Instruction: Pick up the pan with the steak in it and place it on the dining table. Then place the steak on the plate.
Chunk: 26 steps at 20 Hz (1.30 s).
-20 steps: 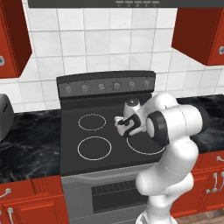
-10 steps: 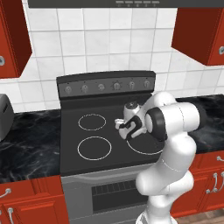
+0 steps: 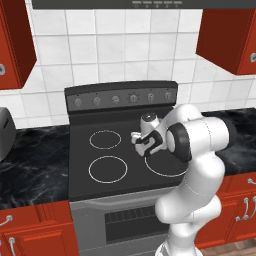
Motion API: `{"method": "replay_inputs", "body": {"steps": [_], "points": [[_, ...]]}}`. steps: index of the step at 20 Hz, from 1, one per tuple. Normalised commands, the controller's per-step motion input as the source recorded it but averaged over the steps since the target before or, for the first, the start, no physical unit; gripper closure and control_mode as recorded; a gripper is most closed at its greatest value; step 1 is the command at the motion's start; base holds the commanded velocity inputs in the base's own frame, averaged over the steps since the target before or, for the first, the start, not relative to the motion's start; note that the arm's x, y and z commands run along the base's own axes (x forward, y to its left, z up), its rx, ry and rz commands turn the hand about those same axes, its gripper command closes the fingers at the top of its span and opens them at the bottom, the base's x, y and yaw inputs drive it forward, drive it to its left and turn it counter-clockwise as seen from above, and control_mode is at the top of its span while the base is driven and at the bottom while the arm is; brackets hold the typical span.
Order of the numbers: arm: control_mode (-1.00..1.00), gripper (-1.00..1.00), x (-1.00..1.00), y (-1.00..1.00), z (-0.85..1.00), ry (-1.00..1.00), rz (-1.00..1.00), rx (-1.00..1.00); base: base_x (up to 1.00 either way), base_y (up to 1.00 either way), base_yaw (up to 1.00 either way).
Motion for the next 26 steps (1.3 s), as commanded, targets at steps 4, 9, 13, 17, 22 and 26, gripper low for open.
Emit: {"method": "replay_inputs", "body": {"steps": [4,9,13,17,22,26], "points": [[-1.00,1.00,-0.04,0.08,0.58,0.00,-0.09,0.00,0.00,0.00,0.00],[-1.00,1.00,-0.47,0.10,0.70,0.00,-0.03,0.00,0.00,0.00,0.00],[-1.00,1.00,-0.66,0.12,0.79,0.00,0.00,0.00,0.00,0.00,0.00],[-1.00,1.00,-0.74,0.12,0.82,0.00,0.00,0.00,0.00,0.00,0.00],[-1.00,1.00,-0.89,0.20,0.66,0.00,0.01,0.00,0.00,0.00,0.00],[-1.00,1.00,-0.96,0.34,0.48,0.01,0.05,0.00,0.00,0.00,0.00]]}}
